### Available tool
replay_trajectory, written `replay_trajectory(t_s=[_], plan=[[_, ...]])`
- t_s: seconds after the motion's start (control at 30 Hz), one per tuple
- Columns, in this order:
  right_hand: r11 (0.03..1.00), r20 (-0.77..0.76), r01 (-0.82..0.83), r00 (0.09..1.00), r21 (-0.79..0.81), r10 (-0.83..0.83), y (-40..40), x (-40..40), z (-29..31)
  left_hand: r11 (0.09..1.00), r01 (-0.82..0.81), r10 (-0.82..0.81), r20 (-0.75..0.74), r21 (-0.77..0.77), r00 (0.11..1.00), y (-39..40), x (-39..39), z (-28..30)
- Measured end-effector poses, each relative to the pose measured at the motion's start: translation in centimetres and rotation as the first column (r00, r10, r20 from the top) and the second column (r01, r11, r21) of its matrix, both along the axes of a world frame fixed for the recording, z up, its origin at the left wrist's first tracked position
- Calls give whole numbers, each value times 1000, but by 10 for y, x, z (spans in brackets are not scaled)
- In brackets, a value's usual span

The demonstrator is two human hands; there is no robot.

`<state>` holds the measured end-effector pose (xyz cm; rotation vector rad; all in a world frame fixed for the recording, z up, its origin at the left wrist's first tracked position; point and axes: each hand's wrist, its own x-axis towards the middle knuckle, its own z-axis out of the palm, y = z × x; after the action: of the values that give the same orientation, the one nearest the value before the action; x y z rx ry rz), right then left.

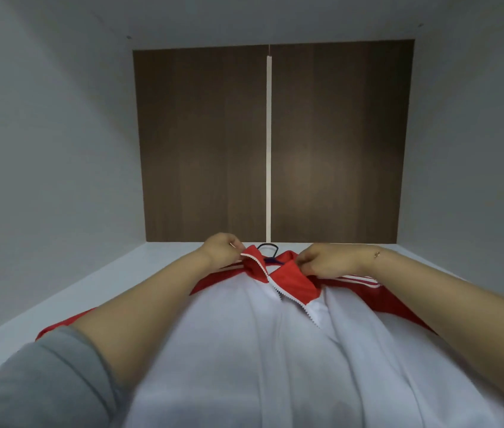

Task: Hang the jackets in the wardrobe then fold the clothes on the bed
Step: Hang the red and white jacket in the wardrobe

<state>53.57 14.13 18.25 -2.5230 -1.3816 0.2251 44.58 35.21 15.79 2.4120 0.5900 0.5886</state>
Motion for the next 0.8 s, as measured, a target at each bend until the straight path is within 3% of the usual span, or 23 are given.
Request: replay_trajectory(t_s=[0.2,0.4,0.6,0.8], plan=[[979,17,34,999,203,-39,-31,-52,5,991,128,-124,134,-22,983,-37,-84,11],[874,-22,35,999,485,-27,-83,-141,-31,968,248,-230,241,-46,943,-94,-176,-11],[747,-241,162,970,645,-2,-137,-219,-99,947,303,-263,281,-109,923,-146,-238,-71],[707,-514,381,857,596,-29,-167,-257,-186,871,362,-299,227,-331,927,-174,-271,-152]])
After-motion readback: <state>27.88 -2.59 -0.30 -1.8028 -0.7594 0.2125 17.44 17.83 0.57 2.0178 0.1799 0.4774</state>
